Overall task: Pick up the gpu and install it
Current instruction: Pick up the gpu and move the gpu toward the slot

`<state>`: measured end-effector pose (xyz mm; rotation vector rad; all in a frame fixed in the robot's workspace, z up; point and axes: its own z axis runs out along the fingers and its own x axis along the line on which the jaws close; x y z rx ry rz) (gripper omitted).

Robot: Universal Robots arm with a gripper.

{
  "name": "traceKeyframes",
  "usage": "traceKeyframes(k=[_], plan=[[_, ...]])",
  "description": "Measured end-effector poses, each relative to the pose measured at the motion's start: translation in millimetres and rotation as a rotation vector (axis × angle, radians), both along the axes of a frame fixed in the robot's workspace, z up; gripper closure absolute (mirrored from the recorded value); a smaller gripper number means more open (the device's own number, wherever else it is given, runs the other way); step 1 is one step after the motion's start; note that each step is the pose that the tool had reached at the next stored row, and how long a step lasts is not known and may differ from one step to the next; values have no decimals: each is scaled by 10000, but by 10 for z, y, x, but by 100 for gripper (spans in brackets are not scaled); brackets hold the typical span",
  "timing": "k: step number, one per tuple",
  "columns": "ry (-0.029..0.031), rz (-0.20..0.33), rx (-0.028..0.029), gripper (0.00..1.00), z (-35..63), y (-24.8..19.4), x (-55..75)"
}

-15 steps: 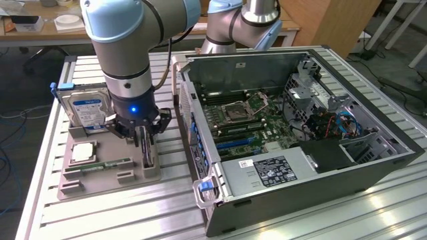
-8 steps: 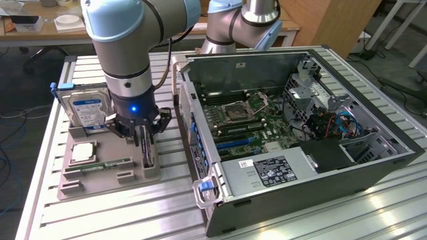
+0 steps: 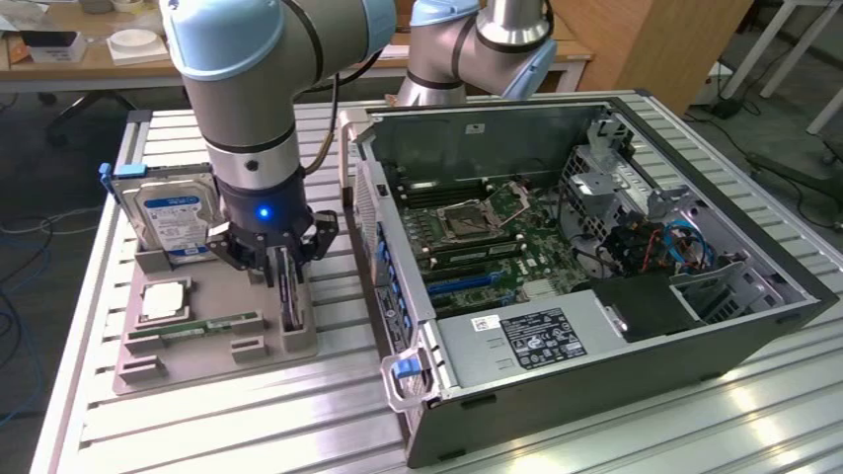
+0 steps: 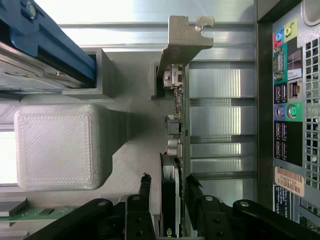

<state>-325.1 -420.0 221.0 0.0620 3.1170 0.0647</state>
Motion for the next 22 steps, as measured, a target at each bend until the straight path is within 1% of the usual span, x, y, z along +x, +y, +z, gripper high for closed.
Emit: traceKeyframes(k=[7, 8, 10, 11, 22], plan=[[0, 0, 0, 59, 0, 0, 0], [0, 0, 0, 60, 0, 0, 0], [0, 0, 0, 60, 0, 0, 0], [0, 0, 0, 67, 0, 0, 0], [-1, -1, 2, 67, -1, 1, 5]])
